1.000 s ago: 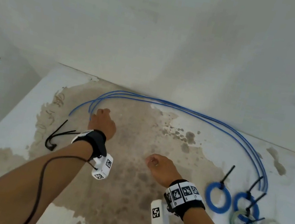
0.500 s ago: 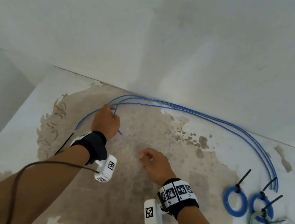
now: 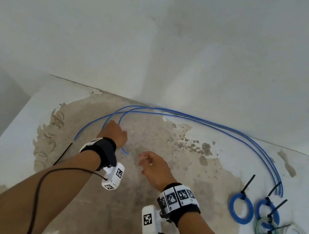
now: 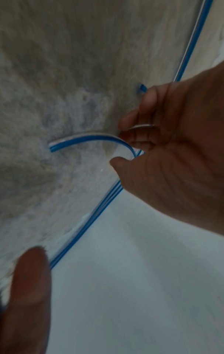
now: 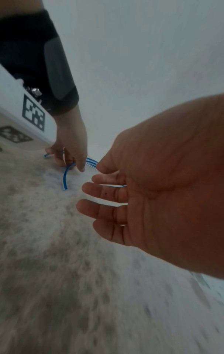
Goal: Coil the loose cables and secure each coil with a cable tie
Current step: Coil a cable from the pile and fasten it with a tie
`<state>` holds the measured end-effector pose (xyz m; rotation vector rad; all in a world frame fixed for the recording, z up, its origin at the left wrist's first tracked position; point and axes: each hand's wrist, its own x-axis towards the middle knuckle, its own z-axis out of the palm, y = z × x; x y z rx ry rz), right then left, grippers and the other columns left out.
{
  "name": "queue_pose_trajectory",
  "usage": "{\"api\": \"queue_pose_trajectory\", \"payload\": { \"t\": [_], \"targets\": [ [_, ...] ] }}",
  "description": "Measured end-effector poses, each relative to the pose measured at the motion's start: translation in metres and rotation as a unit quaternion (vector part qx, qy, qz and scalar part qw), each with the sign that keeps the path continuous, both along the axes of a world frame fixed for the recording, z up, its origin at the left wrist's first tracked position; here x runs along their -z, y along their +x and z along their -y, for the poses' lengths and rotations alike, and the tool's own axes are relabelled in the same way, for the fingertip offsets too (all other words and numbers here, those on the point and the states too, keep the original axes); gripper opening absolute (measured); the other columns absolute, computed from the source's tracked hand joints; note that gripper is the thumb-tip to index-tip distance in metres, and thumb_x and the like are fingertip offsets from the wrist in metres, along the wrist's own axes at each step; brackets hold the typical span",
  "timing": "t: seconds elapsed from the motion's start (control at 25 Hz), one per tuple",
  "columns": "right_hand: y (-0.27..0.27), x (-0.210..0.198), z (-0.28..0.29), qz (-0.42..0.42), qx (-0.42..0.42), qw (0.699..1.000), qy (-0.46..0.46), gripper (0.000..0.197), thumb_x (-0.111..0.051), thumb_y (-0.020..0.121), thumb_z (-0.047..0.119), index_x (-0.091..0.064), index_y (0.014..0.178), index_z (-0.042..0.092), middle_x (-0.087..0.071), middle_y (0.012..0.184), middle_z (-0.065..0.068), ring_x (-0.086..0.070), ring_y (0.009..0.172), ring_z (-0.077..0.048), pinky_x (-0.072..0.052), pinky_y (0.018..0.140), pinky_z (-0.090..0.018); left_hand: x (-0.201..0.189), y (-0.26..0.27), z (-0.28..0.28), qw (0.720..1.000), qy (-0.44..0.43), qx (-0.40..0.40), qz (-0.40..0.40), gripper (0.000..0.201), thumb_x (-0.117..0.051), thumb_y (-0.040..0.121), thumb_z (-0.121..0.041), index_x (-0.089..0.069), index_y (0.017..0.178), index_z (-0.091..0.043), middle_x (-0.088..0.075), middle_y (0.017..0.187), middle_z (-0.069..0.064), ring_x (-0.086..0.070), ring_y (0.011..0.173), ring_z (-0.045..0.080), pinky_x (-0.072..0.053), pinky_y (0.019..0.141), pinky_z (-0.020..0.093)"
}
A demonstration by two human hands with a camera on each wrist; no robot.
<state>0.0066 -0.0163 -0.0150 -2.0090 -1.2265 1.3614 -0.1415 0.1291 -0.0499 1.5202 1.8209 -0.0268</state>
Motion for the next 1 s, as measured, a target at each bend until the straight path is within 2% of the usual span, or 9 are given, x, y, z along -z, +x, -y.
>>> {"api": "queue_pose_trajectory", "payload": {
  "t": [0.12, 0.28, 0.36, 0.48, 0.56, 0.64, 0.76, 0.88, 1.0],
  "targets": [
    [0.006, 0.004, 0.009, 0.005, 0.002, 1.0, -0.007, 0.017, -0.049, 0.1, 0.042, -0.064, 0.104, 0.034, -0.07, 0.107, 0.005, -0.068, 0.094, -0.02, -0.054, 0.093, -0.041, 0.004, 0.008, 0.006, 0.998, 0.033, 0.005, 0.055, 0.024, -0.057, 0.096, -0.022, -0.055, 0.116, -0.008, -0.064, 0.113, 0.014, -0.061, 0.109, 0.036, -0.043, 0.079, 0.034],
    [0.01, -0.011, -0.002, -0.003, 0.072, 0.996, 0.05, 0.038, -0.042, 0.105, 0.048, -0.059, 0.132, 0.027, -0.062, 0.125, 0.009, -0.056, 0.11, -0.008, -0.039, 0.093, -0.026, -0.011, 0.024, 0.05, 0.966, 0.097, -0.015, 0.24, 0.024, -0.073, 0.088, -0.028, -0.054, 0.099, -0.019, -0.067, 0.089, 0.0, -0.066, 0.084, 0.022, -0.047, 0.072, 0.028],
    [0.007, -0.015, -0.019, -0.046, 0.116, 0.99, 0.067, 0.035, -0.043, 0.105, 0.047, -0.065, 0.122, 0.025, -0.068, 0.117, 0.008, -0.061, 0.106, -0.009, -0.044, 0.094, -0.029, -0.028, 0.031, 0.076, 0.943, 0.126, 0.084, 0.296, 0.024, -0.073, 0.086, -0.02, -0.056, 0.102, -0.024, -0.066, 0.09, -0.006, -0.065, 0.075, 0.011, -0.046, 0.065, 0.021],
    [0.009, -0.02, -0.037, -0.056, 0.18, 0.977, 0.094, 0.021, -0.049, 0.104, 0.035, -0.068, 0.102, 0.028, -0.074, 0.097, 0.007, -0.069, 0.093, -0.015, -0.056, 0.089, -0.037, -0.039, 0.03, 0.095, 0.907, 0.108, 0.242, 0.327, 0.031, -0.067, 0.088, -0.014, -0.06, 0.111, -0.034, -0.066, 0.102, -0.016, -0.066, 0.076, 0.009, -0.049, 0.07, 0.019],
    [0.016, -0.031, -0.036, -0.033, 0.185, 0.972, 0.137, 0.02, -0.046, 0.104, 0.026, -0.066, 0.106, 0.03, -0.072, 0.096, 0.009, -0.068, 0.089, -0.012, -0.054, 0.083, -0.028, -0.043, 0.026, 0.088, 0.912, 0.092, 0.199, 0.347, 0.029, -0.059, 0.088, -0.007, -0.063, 0.107, -0.029, -0.068, 0.105, -0.012, -0.067, 0.084, 0.015, -0.05, 0.071, 0.021],
    [0.019, -0.046, -0.025, -0.034, 0.156, 0.966, 0.202, 0.02, -0.047, 0.105, 0.021, -0.064, 0.11, 0.029, -0.07, 0.101, 0.01, -0.063, 0.092, -0.001, -0.045, 0.079, -0.01, -0.052, 0.03, 0.07, 0.925, 0.097, 0.118, 0.347, 0.041, -0.052, 0.09, 0.001, -0.055, 0.123, -0.024, -0.068, 0.108, -0.003, -0.069, 0.084, 0.021, -0.05, 0.068, 0.029],
    [0.013, -0.058, 0.003, -0.056, 0.102, 0.943, 0.312, 0.023, -0.051, 0.099, 0.009, -0.065, 0.099, 0.027, -0.064, 0.085, 0.016, -0.06, 0.079, -0.004, -0.045, 0.074, -0.014, -0.072, 0.049, 0.035, 0.915, 0.133, 0.163, 0.343, 0.064, -0.064, 0.093, -0.013, -0.036, 0.147, -0.033, -0.063, 0.111, -0.002, -0.07, 0.084, 0.016, -0.053, 0.077, 0.026],
    [0.024, -0.053, 0.028, -0.043, 0.15, 0.937, 0.312, 0.03, -0.048, 0.096, 0.0, -0.061, 0.089, 0.026, -0.043, 0.055, 0.012, -0.036, 0.049, -0.006, -0.032, 0.05, -0.022, -0.096, 0.079, 0.026, 0.905, 0.177, 0.153, 0.356, 0.021, -0.061, 0.098, -0.03, -0.06, 0.119, -0.032, -0.066, 0.105, -0.01, -0.066, 0.092, 0.007, -0.048, 0.08, 0.025],
    [0.05, -0.053, 0.041, -0.015, 0.242, 0.934, 0.263, 0.026, -0.051, 0.1, 0.005, -0.06, 0.098, 0.03, -0.041, 0.055, 0.008, -0.034, 0.045, -0.006, -0.032, 0.049, -0.025, -0.109, 0.093, 0.052, 0.882, 0.246, 0.144, 0.374, 0.011, -0.06, 0.1, -0.022, -0.06, 0.103, -0.033, -0.065, 0.105, -0.016, -0.063, 0.09, -0.003, -0.041, 0.072, 0.009]
  ]
}}
